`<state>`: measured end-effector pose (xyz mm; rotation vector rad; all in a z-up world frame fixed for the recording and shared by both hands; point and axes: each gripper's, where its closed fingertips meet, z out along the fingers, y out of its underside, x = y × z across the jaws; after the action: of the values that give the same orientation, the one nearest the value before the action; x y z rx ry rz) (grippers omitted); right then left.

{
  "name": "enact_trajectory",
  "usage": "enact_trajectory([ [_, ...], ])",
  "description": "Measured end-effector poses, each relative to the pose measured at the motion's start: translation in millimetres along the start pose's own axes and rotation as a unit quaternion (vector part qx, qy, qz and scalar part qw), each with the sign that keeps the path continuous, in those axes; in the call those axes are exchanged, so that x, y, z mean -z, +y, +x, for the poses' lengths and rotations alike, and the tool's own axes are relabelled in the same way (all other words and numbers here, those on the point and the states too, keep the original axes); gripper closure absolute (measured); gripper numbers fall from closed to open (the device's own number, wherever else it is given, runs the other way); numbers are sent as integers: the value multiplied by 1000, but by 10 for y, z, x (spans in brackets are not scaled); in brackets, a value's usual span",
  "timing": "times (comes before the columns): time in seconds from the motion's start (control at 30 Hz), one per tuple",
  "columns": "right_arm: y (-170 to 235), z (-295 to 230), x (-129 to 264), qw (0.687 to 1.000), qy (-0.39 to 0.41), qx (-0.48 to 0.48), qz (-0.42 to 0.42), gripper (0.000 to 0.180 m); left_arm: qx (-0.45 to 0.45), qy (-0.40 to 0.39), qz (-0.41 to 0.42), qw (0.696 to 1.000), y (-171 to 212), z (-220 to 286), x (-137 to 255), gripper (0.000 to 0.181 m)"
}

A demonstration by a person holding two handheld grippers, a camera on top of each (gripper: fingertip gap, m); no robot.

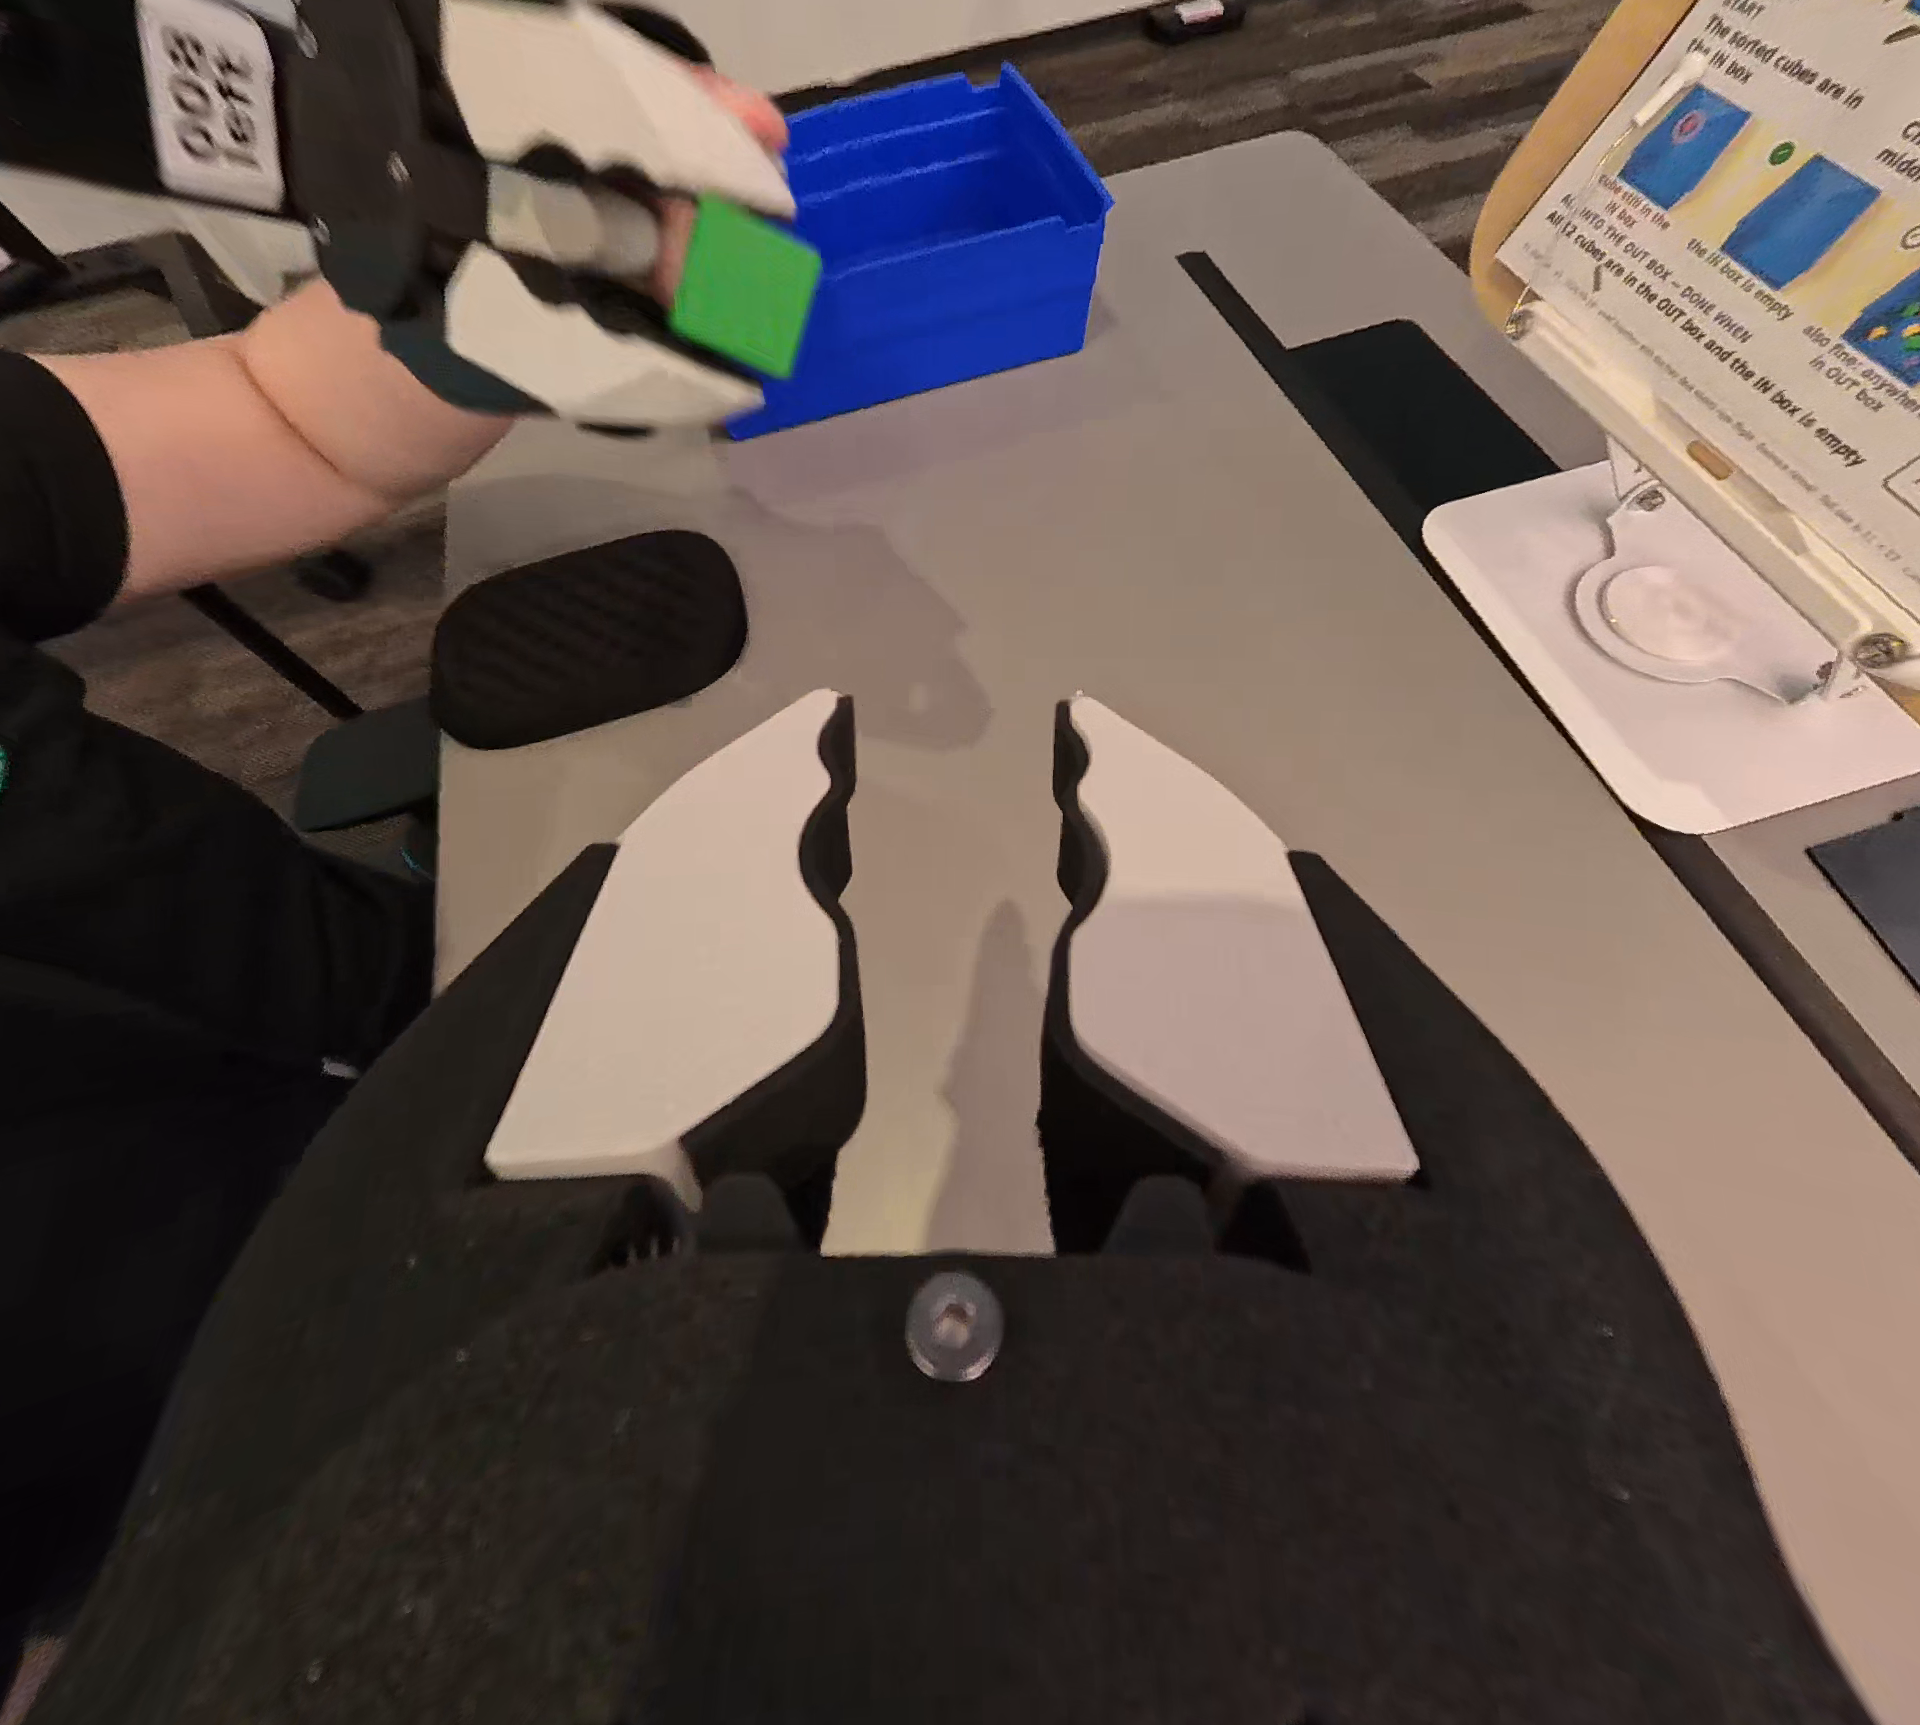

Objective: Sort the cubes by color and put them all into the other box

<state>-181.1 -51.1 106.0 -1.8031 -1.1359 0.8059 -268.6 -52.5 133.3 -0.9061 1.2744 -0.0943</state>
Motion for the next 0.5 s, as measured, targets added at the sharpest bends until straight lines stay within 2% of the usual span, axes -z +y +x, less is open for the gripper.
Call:
enact_trajectory([
  [0.13,-103,-57,290,997,-23,-40,59,138,-33,27,-2,999,-138,226,-354,151],
  [0.23,-126,-56,366,993,-38,-78,79,134,-51,36,0,998,-224,341,-566,151],
  [0.37,-86,16,245,988,-49,-132,70,121,-66,44,6,997,-327,463,-771,151],
  [0.5,-20,-1,63,985,-77,-151,40,123,-74,47,6,996,-377,520,-892,151],
])
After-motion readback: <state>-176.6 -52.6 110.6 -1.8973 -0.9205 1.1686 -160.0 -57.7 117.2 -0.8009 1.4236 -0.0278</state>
